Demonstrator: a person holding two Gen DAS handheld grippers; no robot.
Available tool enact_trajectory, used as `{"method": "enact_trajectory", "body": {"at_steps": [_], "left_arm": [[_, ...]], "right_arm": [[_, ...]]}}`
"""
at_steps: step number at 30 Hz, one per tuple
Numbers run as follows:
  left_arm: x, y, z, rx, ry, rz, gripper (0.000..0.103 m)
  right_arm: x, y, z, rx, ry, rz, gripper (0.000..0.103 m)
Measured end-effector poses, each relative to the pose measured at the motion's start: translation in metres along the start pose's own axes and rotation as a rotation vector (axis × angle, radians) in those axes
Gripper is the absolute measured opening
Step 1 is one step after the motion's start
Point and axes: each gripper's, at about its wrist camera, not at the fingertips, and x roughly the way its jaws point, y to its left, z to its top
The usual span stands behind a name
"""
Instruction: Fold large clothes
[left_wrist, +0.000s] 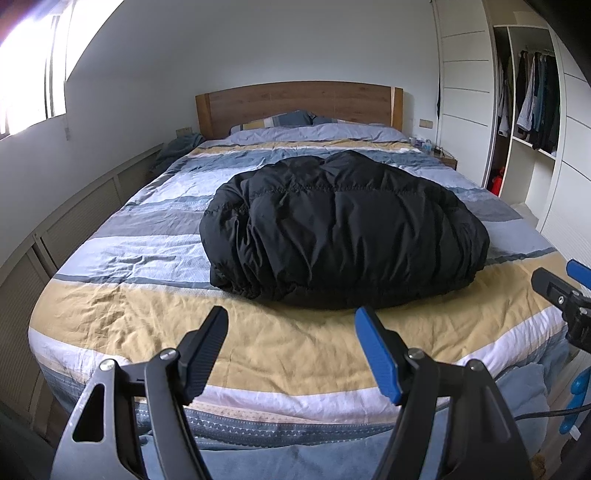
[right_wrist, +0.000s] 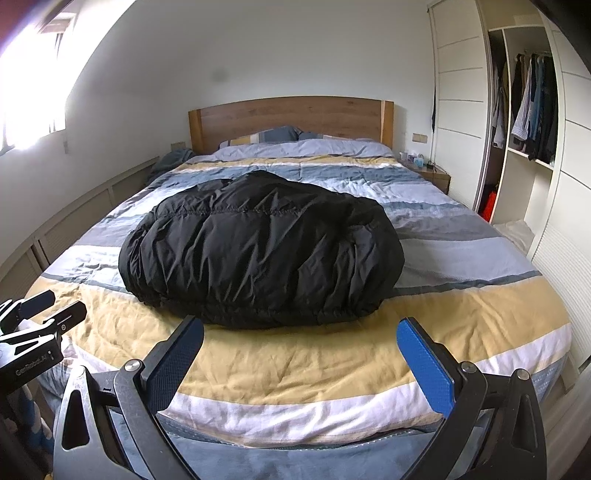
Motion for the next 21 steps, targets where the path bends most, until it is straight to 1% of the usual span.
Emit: {"method": "enact_trajectory", "body": {"at_steps": [21], "left_arm": [[0.0008, 0.0023, 0.0012, 0.023, -0.006, -0.004, 0.07]], "right_arm": [[0.0101, 0.0014, -0.0054, 0.0, 0.029, 0.004, 0.103]]}}
